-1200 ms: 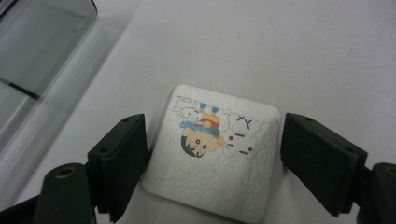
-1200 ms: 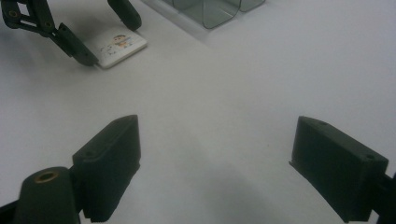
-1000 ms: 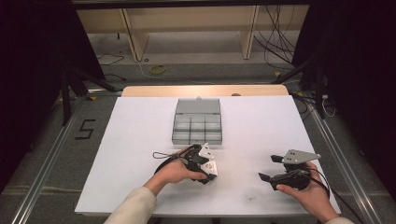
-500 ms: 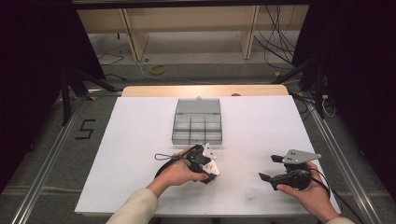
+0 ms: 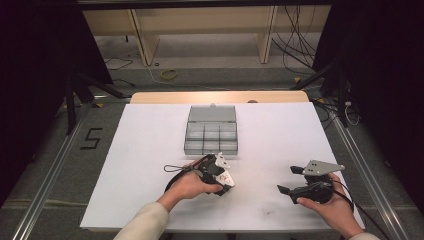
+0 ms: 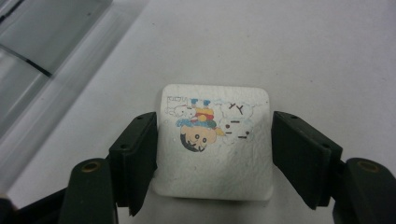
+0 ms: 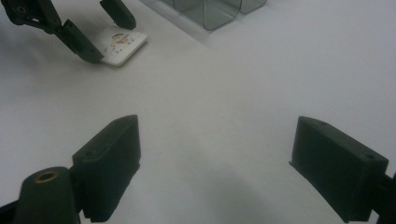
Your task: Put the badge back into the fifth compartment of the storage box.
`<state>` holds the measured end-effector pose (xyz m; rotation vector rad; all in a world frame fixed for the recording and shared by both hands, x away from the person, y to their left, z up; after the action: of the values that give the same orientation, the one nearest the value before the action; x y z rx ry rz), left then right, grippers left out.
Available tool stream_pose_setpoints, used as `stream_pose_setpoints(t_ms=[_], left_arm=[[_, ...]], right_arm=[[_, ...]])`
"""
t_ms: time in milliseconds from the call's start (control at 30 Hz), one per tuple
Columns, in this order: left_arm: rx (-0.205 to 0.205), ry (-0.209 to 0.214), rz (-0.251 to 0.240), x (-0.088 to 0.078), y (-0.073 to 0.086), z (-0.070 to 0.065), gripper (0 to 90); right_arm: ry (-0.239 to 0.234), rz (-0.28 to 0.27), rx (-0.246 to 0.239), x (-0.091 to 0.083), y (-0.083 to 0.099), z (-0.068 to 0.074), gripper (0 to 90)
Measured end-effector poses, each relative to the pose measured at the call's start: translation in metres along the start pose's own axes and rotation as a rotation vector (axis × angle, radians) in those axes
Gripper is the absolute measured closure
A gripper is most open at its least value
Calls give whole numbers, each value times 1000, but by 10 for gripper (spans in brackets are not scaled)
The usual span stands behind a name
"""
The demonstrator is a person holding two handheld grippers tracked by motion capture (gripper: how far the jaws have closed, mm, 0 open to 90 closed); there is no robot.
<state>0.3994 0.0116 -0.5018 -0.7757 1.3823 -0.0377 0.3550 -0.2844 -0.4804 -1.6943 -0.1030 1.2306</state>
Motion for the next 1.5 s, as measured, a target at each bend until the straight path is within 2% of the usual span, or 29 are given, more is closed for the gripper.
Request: stream_pose_setpoints(t_ms=[267,900,1500], left_arm=[[-47,-33,-48,-7,-2,4,326],[-137,-90,-119,-19,-5,12,326],[-254,-183,-189,-32,-7,24,326]], right_arm=[[2,-2,2,0,0,0,162],[1,-3,5,0,0,0,162],[-2,-2,7,1,0,0,162]])
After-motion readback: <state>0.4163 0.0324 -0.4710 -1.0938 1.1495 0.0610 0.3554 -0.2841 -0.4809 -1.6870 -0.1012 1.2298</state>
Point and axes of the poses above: each handheld gripper's, and its own axes: x roughly forward along the jaws, y roughly out of its underside, z roughly to its left, the point moved 3 cm from there along x, roughly forward along the jaws, and after that the axes turned 5 degrees about z, right-handed, at the moved point
